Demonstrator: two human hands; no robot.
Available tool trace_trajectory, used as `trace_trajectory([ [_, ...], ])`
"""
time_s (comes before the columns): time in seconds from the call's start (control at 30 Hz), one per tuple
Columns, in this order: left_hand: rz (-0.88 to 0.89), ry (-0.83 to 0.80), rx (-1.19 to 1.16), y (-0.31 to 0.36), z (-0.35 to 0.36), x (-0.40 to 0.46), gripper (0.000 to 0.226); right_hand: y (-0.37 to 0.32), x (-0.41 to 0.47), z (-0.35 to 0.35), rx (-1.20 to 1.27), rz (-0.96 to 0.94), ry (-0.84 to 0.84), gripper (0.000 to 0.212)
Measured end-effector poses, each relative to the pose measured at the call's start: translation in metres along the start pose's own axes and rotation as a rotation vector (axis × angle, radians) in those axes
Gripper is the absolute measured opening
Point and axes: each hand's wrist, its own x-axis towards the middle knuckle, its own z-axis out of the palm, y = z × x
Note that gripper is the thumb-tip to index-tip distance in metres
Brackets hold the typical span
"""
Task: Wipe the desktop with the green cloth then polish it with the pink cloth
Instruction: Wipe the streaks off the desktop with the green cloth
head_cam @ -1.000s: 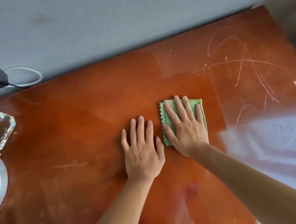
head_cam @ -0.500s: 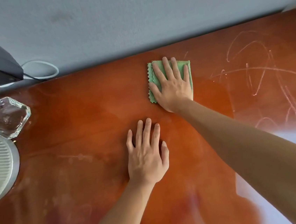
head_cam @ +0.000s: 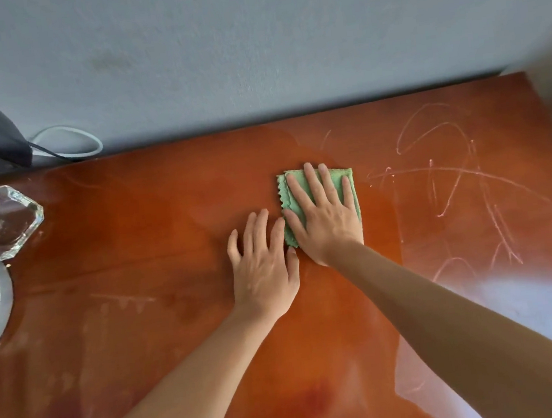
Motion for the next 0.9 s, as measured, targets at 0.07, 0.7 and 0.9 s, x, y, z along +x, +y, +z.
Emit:
trace_trajectory([
  [0.07, -0.047, -0.015, 0.001, 0.009, 0.005, 0.007, 0.055, 0.005, 0.015, -0.003, 0.009, 0.005, 0.008, 0.063],
  [0.7, -0.046, 0.082, 0.05, 0.011, 0.017, 0.008, 0.056, 0.001, 0.118, -0.023, 0.008, -0.18, 0.027, 0.066],
  [0.9, -0.057, 0.07, 0.057, 0.011, 0.016, 0.008, 0.057, 0.087, 0.11, -0.034, -0.018, -0.02, -0.004, 0.068],
])
